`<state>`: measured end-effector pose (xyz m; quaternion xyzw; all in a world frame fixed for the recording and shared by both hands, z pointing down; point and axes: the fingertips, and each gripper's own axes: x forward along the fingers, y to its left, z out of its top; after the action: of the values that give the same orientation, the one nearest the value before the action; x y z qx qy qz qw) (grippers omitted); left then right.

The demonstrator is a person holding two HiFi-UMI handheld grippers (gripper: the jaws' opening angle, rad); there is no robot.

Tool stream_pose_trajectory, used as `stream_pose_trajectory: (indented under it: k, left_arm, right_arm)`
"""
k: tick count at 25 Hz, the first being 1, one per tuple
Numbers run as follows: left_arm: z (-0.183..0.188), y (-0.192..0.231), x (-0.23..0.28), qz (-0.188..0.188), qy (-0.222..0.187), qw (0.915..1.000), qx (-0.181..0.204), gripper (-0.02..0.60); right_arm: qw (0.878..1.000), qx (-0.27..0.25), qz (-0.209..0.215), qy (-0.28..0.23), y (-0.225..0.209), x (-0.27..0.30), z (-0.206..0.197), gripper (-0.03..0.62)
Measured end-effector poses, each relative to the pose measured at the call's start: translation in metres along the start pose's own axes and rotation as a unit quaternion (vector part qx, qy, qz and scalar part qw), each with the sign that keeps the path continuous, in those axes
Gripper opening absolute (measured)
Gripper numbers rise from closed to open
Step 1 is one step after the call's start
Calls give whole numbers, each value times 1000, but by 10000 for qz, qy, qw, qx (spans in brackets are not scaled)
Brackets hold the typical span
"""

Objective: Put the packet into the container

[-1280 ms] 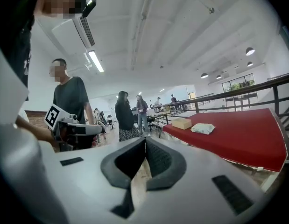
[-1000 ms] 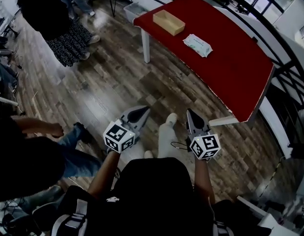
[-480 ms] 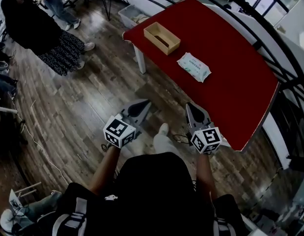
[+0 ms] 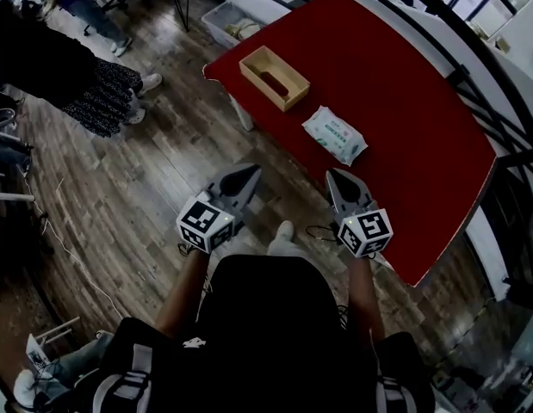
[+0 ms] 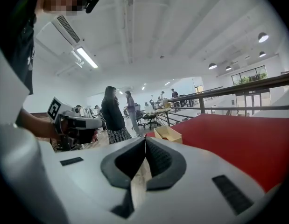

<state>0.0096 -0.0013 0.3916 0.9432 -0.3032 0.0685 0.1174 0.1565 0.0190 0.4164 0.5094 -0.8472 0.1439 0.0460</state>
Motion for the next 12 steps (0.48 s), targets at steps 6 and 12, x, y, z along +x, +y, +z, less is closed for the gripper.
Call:
stream_pose_trajectory:
  k: [6,12]
  left_arm:
    - [2,23,24,-5,86,9999,-77,3]
    - [5,71,56,-261,126,9995,-98,3]
  right_arm:
    - [9999,72,-101,78,-25,22,0,20]
    - [9992,44,-374,158,-45,63,0,20]
